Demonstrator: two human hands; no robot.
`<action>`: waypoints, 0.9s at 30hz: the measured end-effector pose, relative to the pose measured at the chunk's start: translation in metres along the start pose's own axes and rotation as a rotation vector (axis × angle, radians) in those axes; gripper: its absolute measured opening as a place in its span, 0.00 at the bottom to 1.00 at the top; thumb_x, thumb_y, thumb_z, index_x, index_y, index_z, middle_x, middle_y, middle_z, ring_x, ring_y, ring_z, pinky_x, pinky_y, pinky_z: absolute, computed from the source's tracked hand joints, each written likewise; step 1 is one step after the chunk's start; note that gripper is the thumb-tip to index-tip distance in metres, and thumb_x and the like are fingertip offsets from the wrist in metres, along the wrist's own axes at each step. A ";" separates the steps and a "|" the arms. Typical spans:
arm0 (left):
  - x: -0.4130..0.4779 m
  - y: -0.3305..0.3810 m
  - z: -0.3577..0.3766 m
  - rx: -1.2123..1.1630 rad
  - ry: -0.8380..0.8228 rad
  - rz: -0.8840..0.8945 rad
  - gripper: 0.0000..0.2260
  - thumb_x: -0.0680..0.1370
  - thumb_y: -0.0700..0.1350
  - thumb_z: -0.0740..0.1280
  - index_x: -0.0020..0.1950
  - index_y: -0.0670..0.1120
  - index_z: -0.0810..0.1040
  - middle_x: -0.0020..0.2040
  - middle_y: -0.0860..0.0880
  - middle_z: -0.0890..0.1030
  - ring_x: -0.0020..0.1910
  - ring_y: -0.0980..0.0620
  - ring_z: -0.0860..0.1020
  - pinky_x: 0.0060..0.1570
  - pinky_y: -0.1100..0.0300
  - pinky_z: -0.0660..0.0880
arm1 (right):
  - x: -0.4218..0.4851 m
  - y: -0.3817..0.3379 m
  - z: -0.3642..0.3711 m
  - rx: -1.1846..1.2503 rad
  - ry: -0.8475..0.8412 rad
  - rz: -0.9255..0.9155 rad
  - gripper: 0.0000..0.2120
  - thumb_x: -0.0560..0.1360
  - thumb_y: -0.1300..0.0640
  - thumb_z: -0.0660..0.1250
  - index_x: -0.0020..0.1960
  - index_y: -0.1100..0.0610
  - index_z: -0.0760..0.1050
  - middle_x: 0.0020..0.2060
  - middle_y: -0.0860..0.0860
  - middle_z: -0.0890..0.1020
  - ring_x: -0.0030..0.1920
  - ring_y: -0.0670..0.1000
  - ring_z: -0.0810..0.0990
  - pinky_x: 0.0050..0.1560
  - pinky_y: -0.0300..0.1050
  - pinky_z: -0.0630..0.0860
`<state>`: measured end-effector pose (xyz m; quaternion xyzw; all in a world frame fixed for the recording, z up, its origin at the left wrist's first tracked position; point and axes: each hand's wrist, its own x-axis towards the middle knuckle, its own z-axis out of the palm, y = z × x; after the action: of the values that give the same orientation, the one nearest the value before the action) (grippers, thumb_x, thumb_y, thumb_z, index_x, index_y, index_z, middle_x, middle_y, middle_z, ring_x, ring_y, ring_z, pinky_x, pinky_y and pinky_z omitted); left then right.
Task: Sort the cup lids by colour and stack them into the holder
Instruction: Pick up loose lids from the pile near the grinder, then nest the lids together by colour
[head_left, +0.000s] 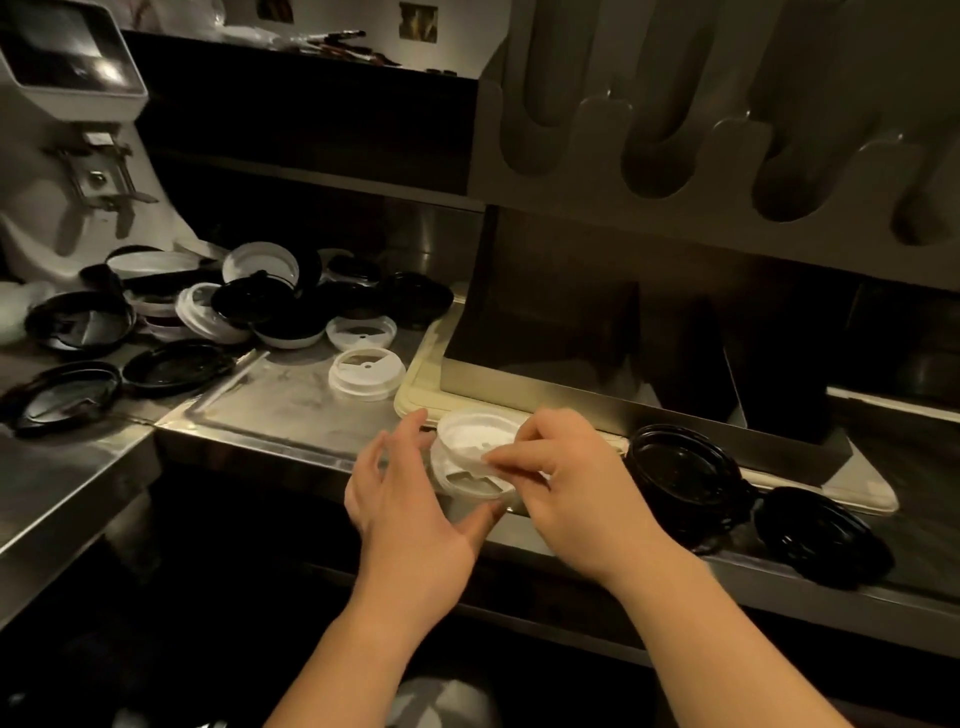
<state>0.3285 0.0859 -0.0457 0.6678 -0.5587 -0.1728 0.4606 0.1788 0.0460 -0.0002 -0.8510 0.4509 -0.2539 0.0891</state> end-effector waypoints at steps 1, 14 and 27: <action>0.001 0.000 0.001 -0.016 0.006 0.003 0.45 0.68 0.56 0.78 0.76 0.58 0.52 0.67 0.64 0.63 0.74 0.63 0.46 0.73 0.54 0.43 | 0.000 -0.001 0.002 -0.008 -0.044 -0.001 0.13 0.79 0.57 0.69 0.61 0.46 0.83 0.48 0.42 0.73 0.52 0.44 0.70 0.56 0.41 0.73; 0.001 -0.002 0.000 -0.092 -0.046 -0.075 0.42 0.68 0.54 0.79 0.74 0.62 0.57 0.61 0.64 0.56 0.71 0.59 0.50 0.75 0.45 0.60 | -0.001 -0.010 -0.003 -0.123 -0.259 0.003 0.12 0.82 0.56 0.64 0.60 0.44 0.80 0.49 0.40 0.72 0.54 0.42 0.68 0.56 0.37 0.70; 0.127 -0.036 -0.053 0.421 -0.115 0.052 0.27 0.74 0.45 0.69 0.71 0.54 0.66 0.74 0.48 0.62 0.74 0.45 0.56 0.71 0.49 0.60 | 0.009 -0.021 -0.004 0.042 -0.069 0.077 0.12 0.78 0.50 0.68 0.54 0.33 0.72 0.50 0.30 0.75 0.59 0.33 0.71 0.61 0.33 0.68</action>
<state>0.4294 -0.0088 -0.0117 0.7235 -0.6249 -0.0784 0.2826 0.1960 0.0512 0.0138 -0.8392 0.4748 -0.2302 0.1319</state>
